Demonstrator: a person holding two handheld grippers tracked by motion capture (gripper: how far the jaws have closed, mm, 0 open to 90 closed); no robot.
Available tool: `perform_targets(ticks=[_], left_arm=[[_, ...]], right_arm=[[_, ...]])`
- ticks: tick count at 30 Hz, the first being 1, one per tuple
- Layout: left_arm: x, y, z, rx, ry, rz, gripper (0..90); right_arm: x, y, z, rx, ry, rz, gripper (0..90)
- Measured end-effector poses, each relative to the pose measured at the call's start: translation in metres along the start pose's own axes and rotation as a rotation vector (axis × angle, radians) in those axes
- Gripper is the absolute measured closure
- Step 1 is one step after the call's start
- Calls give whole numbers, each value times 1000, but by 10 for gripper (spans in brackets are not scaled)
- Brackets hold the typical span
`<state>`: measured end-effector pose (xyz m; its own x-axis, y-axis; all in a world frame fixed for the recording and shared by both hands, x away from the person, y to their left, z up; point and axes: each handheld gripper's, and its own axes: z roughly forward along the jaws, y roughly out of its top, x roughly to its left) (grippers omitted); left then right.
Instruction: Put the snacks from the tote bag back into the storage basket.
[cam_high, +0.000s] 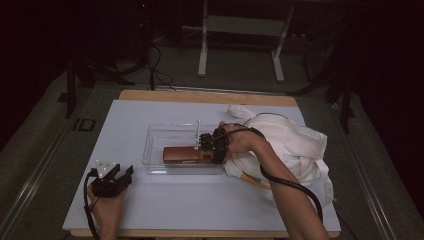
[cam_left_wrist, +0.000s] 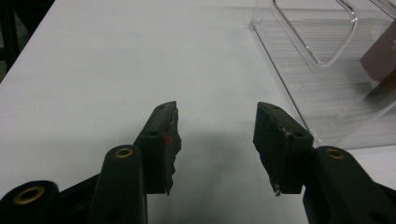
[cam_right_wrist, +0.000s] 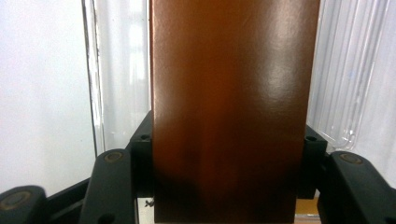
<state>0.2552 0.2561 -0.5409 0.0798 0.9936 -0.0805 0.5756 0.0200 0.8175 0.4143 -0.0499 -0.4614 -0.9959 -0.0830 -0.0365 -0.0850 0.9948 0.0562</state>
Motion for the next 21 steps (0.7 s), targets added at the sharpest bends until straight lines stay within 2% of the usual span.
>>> perform_targets(ticks=[9,21], left_arm=[[0,0,0,1,0,1,508],[0,0,0,2,1,2,508]], right_arm=[[1,4,6,38,8,-6,427],[0,5,7,48,13,7,421]])
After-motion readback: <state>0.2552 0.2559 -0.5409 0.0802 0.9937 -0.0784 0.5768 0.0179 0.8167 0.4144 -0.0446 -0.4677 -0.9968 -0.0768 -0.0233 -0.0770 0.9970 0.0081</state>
